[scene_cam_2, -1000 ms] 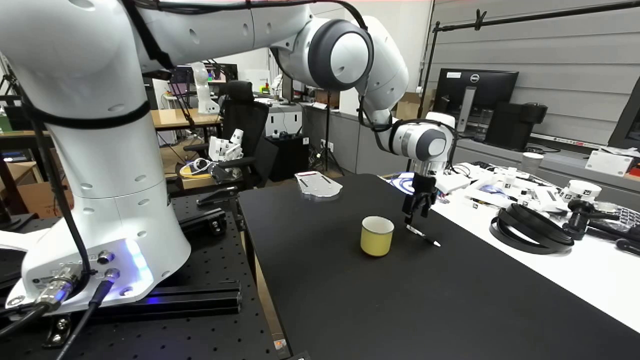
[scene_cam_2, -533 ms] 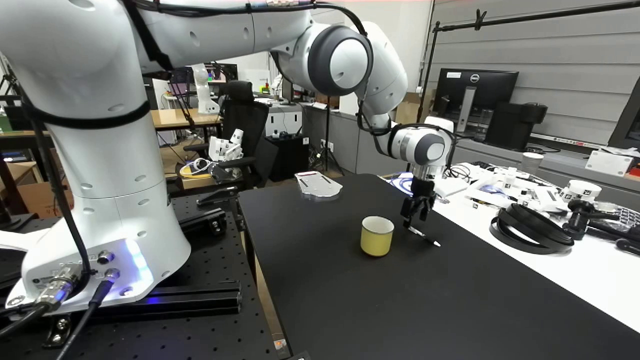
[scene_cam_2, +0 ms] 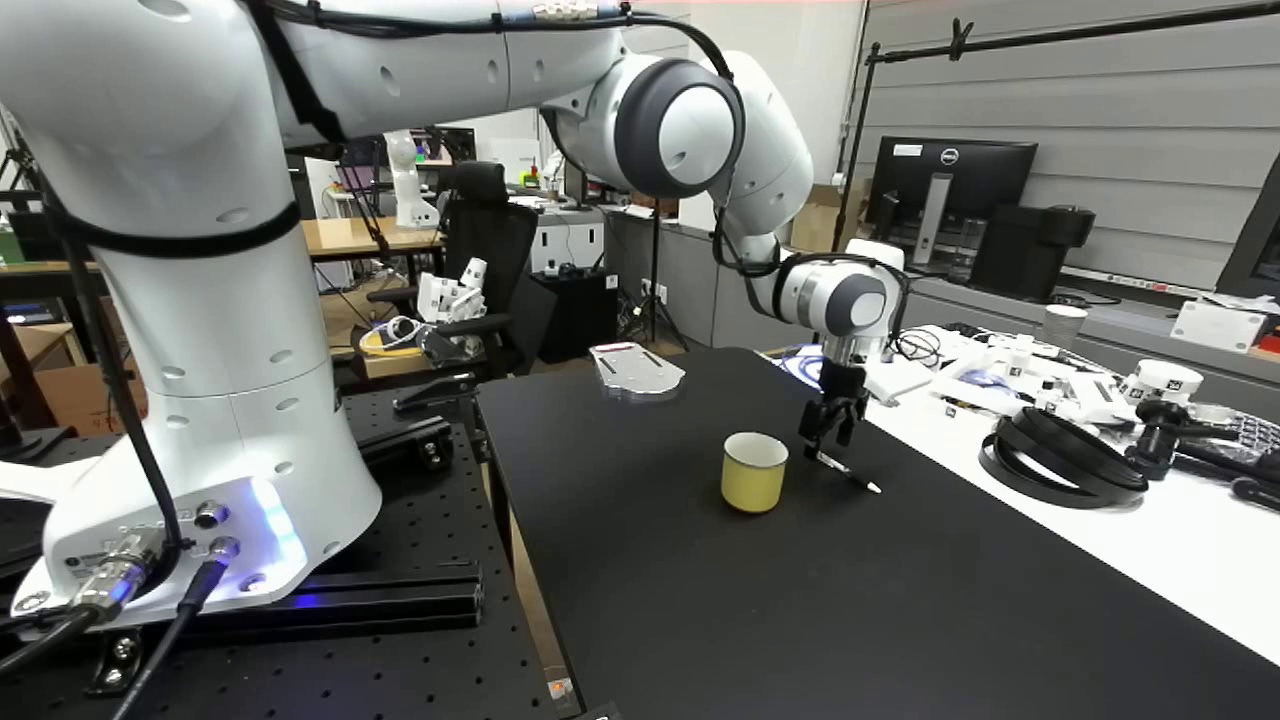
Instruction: Put the pen in the cup
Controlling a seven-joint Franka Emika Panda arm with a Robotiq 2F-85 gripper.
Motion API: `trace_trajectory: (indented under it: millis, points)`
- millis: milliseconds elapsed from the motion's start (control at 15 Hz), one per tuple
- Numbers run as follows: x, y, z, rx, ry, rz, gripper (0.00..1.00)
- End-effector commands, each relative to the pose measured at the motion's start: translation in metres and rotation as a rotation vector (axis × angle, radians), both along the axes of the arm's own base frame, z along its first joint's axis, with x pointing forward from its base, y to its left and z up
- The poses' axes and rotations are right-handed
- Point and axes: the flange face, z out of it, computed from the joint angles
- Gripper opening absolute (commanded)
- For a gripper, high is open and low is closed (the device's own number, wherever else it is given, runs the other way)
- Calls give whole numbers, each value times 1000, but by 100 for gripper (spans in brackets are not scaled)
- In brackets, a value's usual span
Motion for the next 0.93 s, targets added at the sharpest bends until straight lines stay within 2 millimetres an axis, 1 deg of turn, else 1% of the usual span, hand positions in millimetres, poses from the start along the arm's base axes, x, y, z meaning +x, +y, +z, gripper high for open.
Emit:
trace_trajectory:
  millis: [0,67,133,200,467,600,867]
  points:
    - [5,0,-4,-3,-19,-24,100]
    - [4,1,-6,-5,-16,-20,100]
    - [3,1,-7,-6,-16,-21,75]
    - [3,1,-8,-7,-13,-19,74]
    - [2,3,-10,-10,-10,-17,45]
    - [2,3,-9,-10,-11,-17,32]
    - [5,2,-6,-11,-19,-20,5]
